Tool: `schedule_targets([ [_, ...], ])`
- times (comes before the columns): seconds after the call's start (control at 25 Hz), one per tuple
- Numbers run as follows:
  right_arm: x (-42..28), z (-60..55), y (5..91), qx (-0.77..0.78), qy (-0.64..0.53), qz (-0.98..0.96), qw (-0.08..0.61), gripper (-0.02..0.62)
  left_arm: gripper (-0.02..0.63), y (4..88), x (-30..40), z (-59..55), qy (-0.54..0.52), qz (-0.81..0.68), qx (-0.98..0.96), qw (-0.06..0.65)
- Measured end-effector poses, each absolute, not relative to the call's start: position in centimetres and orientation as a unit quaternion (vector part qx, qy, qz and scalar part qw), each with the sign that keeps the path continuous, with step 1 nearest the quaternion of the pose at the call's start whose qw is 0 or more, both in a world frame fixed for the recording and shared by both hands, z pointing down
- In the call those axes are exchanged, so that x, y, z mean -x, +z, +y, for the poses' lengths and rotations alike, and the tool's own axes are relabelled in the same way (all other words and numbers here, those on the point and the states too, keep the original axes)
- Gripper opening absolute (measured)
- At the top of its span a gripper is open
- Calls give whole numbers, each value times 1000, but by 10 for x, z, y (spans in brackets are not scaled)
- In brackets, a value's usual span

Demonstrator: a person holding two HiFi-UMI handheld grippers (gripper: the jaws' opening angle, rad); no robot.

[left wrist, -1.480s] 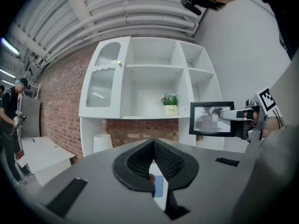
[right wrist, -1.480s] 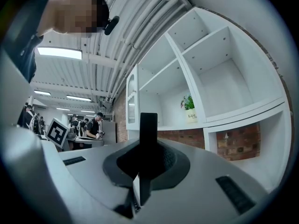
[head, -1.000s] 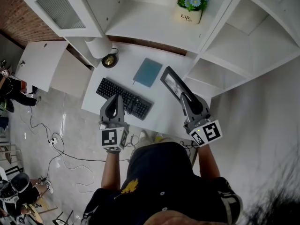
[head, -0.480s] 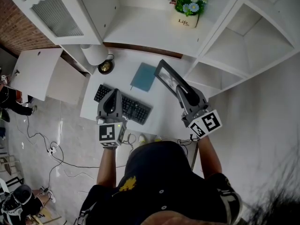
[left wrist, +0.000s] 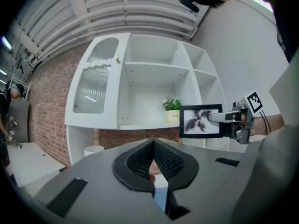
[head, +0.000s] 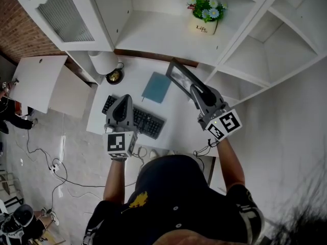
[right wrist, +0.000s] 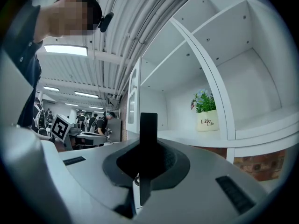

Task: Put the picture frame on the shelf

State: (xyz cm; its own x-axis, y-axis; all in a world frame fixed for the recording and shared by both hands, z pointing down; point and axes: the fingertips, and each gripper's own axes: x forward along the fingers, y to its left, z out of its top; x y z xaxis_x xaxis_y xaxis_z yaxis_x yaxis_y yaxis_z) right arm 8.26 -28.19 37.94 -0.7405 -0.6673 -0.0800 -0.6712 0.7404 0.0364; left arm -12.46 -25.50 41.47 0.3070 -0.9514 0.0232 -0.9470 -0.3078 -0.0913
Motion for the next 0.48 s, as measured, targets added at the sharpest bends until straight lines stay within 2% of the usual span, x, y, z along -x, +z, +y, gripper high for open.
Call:
schedule_targets([
  [0.48, -71, -311, 347, 336, 56, 940, 33, 15, 17, 421, 127, -261, -33, 584, 811, 24],
])
